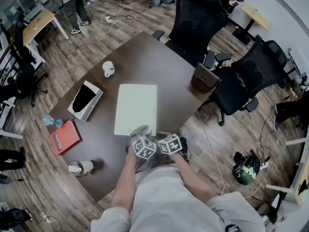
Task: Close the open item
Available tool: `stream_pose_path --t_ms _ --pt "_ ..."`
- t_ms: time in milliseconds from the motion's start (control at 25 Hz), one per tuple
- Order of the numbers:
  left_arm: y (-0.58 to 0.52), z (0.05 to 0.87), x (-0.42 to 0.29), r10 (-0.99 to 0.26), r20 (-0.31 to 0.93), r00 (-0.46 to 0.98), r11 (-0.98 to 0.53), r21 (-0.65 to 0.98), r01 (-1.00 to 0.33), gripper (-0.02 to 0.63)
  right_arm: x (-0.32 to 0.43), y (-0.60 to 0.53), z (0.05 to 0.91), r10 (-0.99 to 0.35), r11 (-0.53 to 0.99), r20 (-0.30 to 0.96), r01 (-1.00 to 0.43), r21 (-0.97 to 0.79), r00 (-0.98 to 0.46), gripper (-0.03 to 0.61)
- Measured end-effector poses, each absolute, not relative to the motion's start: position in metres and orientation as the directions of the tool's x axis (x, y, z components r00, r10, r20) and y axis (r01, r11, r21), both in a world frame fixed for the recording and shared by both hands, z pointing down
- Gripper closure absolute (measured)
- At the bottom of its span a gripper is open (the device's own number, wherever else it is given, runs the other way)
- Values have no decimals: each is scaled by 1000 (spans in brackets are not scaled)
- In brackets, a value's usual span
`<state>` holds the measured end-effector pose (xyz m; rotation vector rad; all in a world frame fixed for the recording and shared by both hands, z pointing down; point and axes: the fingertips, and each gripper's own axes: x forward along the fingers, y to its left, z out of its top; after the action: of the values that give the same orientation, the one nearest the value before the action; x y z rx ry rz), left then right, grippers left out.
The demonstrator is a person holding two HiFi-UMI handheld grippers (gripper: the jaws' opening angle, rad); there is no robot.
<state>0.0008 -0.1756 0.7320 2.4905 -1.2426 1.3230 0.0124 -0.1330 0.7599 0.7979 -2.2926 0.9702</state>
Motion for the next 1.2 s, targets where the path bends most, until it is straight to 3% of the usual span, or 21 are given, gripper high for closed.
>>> stream_pose_path --t_ms 760,1200 --pt "-176 747 5 -564 757 330 -701 -227 -676 538 15 -128 764 -287 578 652 -670 -466 -702 419" --pt "-169 747 12 -488 766 419 -756 -131 -641 454 19 -126 767 -285 572 656 -673 -469 -699 419"
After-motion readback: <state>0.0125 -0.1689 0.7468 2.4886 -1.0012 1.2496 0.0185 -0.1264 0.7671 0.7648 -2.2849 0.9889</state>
